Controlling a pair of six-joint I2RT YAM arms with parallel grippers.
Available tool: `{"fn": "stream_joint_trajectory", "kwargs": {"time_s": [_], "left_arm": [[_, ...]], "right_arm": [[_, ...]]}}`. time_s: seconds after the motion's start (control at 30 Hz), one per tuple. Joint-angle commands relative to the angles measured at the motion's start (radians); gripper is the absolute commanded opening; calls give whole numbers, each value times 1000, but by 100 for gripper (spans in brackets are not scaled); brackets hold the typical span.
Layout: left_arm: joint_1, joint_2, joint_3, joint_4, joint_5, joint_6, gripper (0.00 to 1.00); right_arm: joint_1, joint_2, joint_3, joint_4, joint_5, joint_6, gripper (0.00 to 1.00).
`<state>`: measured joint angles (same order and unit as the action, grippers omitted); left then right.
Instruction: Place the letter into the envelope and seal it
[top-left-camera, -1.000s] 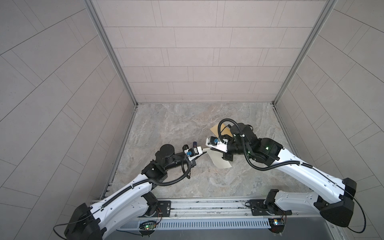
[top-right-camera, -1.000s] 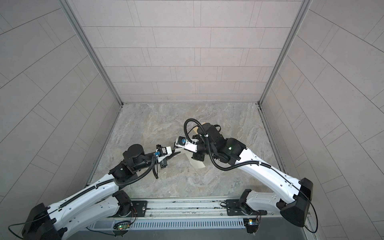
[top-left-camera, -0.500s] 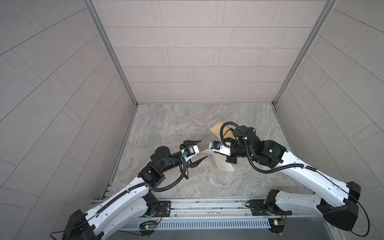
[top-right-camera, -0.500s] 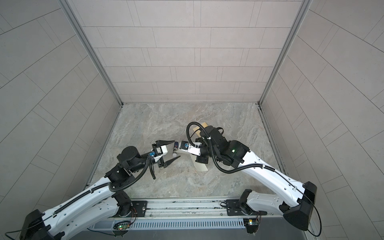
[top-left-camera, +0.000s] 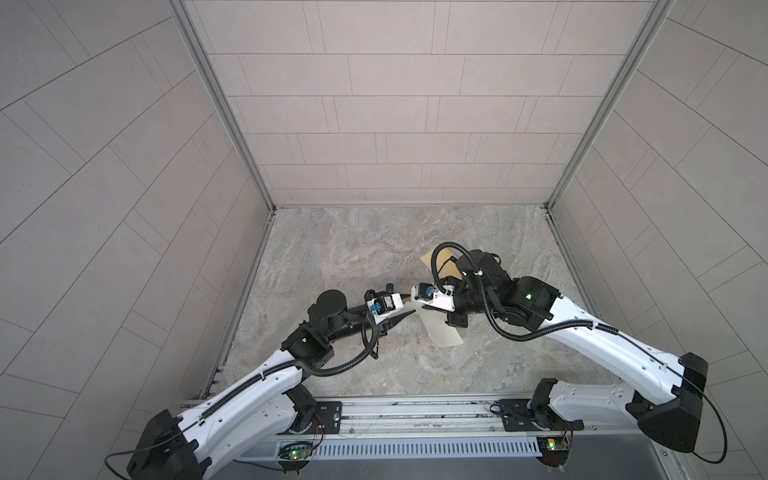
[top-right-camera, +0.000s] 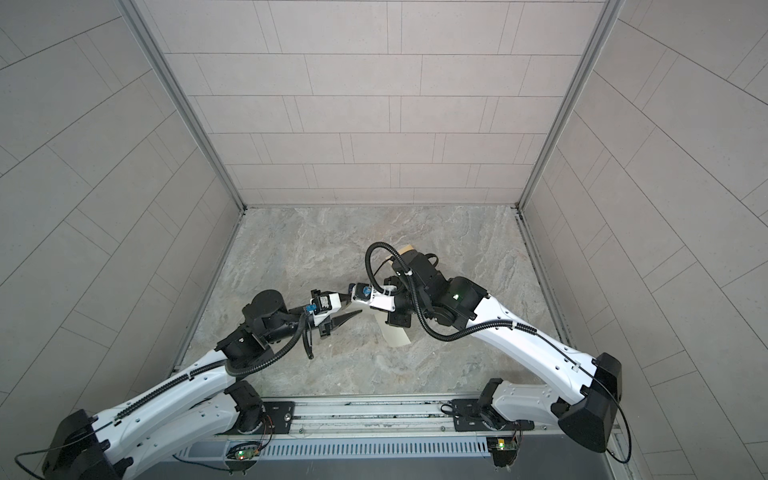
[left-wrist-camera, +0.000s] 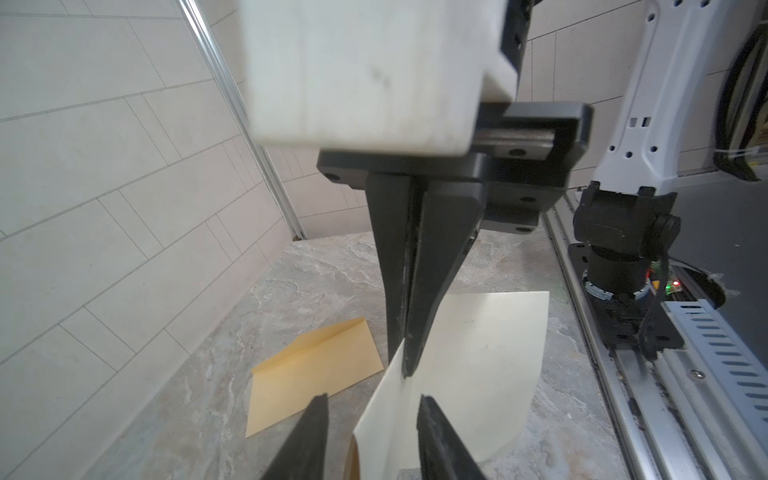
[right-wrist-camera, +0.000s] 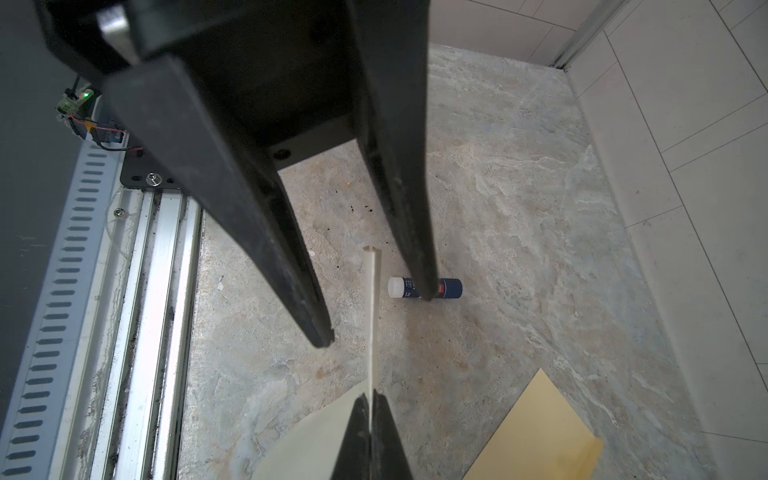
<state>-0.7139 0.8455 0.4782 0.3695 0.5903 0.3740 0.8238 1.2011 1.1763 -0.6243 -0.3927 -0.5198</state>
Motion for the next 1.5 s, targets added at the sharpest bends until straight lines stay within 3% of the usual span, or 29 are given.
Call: {"fn": "stream_joint_trajectory", "kwargs": {"time_s": [0.0, 0.2, 0.53, 0.87, 1.3, 1.47], "left_arm": [[0, 1, 16, 13, 18, -1, 30], [0, 9, 21, 23, -14, -15, 0], [0, -7, 2, 131, -175, -50, 0], [0, -22, -7, 163, -256, -35, 0], [0, -33, -9, 154, -292, -19, 0], [1, -33, -7, 150, -246, -25, 1]], "right_arm": [[1, 2, 22, 27, -25, 3, 0], [2, 6, 18, 44, -7, 41, 0], [-6, 4, 9, 44, 117, 138, 10], [-53, -17, -35, 33, 177, 196, 9], [-137, -86, -104, 42, 176, 256, 0], [-144, -101, -106, 56, 134, 282, 0]]}}
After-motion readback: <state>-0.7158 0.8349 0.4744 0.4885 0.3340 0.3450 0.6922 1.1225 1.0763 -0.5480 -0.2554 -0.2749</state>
